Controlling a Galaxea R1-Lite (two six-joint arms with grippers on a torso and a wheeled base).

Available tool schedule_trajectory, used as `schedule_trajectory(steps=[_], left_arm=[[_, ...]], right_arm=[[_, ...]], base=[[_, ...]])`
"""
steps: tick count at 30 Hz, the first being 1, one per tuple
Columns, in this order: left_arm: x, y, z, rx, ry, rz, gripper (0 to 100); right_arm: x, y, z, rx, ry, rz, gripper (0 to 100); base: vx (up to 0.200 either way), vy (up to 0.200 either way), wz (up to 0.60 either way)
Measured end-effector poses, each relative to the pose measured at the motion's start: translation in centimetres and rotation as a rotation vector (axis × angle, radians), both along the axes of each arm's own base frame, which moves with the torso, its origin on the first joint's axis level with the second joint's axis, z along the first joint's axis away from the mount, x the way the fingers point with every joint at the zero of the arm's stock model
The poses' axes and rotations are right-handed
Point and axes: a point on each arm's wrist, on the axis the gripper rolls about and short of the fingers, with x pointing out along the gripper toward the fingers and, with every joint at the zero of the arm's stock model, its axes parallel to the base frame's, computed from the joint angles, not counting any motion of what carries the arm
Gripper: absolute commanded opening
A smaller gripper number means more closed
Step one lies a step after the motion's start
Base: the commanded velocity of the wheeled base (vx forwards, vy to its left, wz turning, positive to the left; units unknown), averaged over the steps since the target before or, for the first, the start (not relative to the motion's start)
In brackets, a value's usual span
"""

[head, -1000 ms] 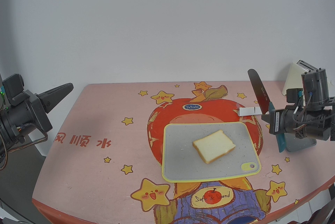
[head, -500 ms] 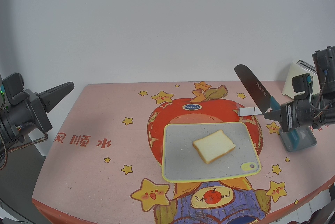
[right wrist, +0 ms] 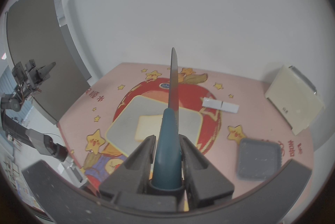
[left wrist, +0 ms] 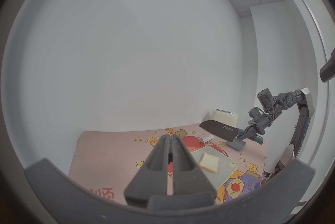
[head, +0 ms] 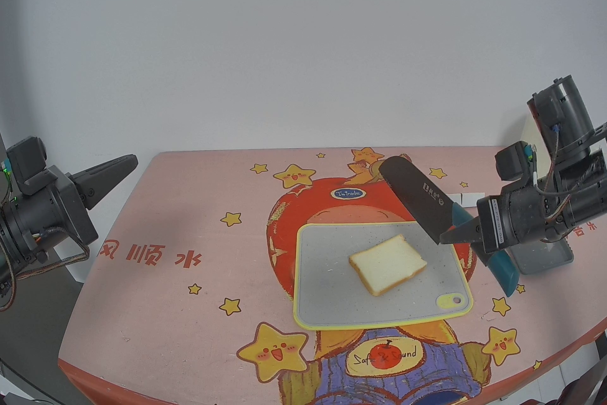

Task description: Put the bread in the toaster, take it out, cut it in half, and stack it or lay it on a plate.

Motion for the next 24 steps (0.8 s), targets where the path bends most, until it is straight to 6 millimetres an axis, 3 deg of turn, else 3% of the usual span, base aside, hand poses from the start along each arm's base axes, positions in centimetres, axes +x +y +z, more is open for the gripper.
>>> schedule_trajectory(steps=[13, 24], left_arm=[[-0.2, -1.0, -0.4, 0.006, 0.019, -0.054, 0], [1.5, -1.6, 1.2, -0.003, -0.017, -0.032, 0]], right_arm=[[-0.6, 0.8, -0.8, -0.051, 0.012, -0.090, 0], [-2.7, 3.7, -0.5, -0.058, 0.003, -0.179, 0]], base=[[0.000, 0.000, 0.00], [0.000, 0.000, 0.00]])
